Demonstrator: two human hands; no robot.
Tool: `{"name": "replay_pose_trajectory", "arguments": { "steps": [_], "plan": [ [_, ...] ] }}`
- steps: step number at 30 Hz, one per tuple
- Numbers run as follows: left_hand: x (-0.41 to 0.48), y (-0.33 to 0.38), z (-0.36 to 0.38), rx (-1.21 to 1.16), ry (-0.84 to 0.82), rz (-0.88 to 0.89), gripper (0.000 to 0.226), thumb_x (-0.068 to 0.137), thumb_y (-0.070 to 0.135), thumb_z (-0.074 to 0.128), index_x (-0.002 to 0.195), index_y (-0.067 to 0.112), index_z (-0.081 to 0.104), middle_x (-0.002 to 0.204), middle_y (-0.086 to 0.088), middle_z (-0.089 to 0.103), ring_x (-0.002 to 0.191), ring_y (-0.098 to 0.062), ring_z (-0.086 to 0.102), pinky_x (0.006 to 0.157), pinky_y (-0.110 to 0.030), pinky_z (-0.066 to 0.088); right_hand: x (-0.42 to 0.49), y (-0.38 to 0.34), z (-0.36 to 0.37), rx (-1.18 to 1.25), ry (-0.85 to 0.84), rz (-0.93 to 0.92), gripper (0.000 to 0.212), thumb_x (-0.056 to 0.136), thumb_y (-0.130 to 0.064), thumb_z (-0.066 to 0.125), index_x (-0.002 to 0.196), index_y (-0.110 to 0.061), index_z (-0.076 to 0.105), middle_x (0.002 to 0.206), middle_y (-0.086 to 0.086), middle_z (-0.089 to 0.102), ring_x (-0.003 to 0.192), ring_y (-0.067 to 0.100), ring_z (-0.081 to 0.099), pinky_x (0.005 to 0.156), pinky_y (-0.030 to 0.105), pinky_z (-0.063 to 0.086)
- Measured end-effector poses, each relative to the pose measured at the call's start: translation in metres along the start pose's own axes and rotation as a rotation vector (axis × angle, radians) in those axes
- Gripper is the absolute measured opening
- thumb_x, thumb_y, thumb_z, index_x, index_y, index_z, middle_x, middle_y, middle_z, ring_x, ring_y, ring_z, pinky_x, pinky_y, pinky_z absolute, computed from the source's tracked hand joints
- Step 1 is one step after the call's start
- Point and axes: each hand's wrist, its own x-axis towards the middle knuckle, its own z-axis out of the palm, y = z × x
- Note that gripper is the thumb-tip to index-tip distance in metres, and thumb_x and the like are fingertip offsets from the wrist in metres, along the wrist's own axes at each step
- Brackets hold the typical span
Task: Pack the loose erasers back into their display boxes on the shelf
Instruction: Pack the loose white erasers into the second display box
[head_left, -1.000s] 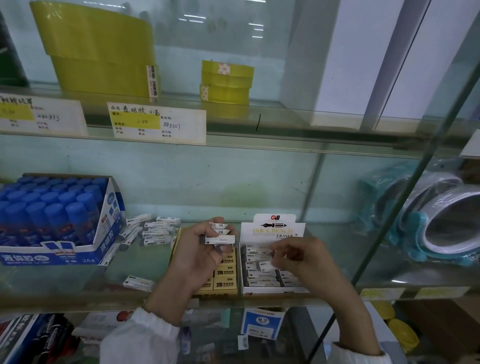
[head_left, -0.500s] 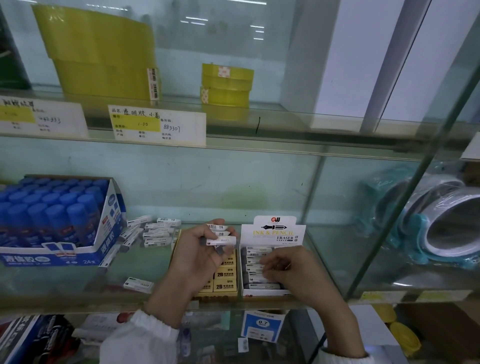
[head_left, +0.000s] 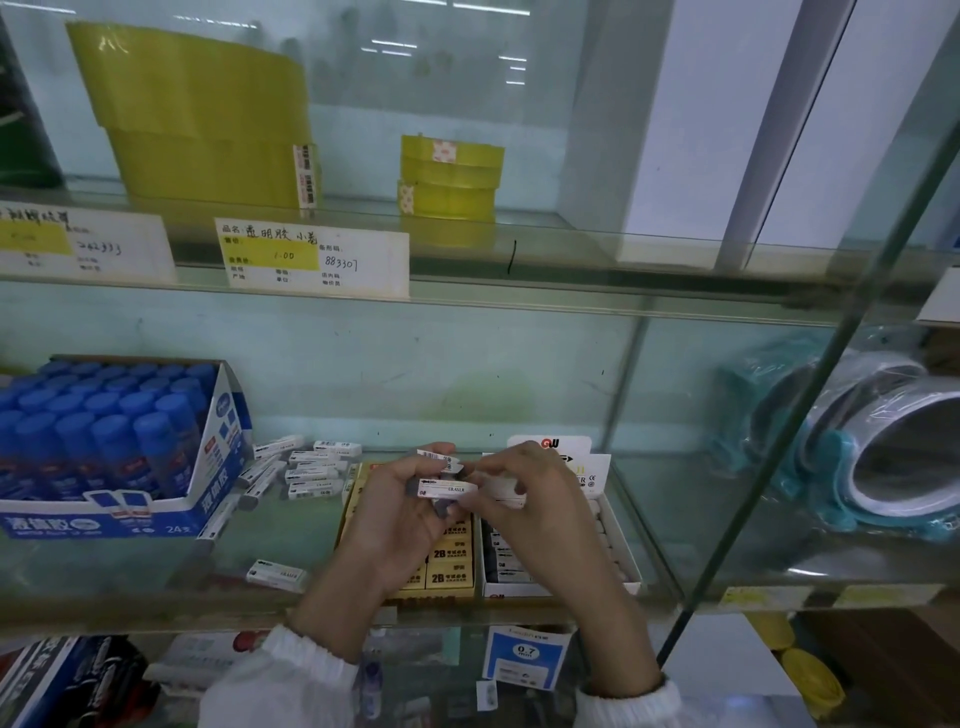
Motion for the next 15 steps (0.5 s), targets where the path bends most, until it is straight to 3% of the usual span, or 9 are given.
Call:
{"name": "replay_pose_trajectory", "arguments": {
  "steps": [4, 9, 15],
  "plan": [
    [-0.004, 0.001, 0.003, 0.000, 0.013, 0.023, 0.022, 0.083, 0.013, 0.067, 0.102, 0.002, 0.067, 0.078, -0.013, 0.067, 0.066, -0.024, 0.064, 0.052, -0.028, 0.050, 0.007, -0.004, 0.014, 0.002, -0.008, -0.018, 0.021, 0.081, -0.029, 0.075, 0.101, -0.023, 0.072, 0.098, -0.009, 0.055, 0.097, 0.005, 0.047, 0.073, 0.011, 0.036],
    [-0.002, 0.001, 0.002, 0.039, 0.009, 0.024, 0.026, 0.094, 0.029, 0.060, 0.103, 0.005, 0.066, 0.083, -0.014, 0.065, 0.072, -0.024, 0.060, 0.066, -0.034, 0.047, 0.005, 0.002, 0.008, 0.067, 0.021, -0.015, 0.009, 0.082, -0.029, 0.074, 0.087, -0.025, 0.068, 0.089, -0.013, 0.058, 0.087, 0.001, 0.049, 0.070, 0.016, 0.037],
    [0.000, 0.000, 0.002, 0.043, 0.025, 0.011, 0.031, 0.094, 0.035, 0.060, 0.107, 0.007, 0.065, 0.091, -0.016, 0.061, 0.078, -0.026, 0.059, 0.070, -0.035, 0.046, 0.001, 0.007, 0.001, 0.023, -0.004, -0.025, 0.008, 0.088, -0.029, 0.069, 0.095, -0.026, 0.066, 0.093, -0.014, 0.062, 0.089, 0.001, 0.052, 0.069, 0.013, 0.041]
  ]
}}
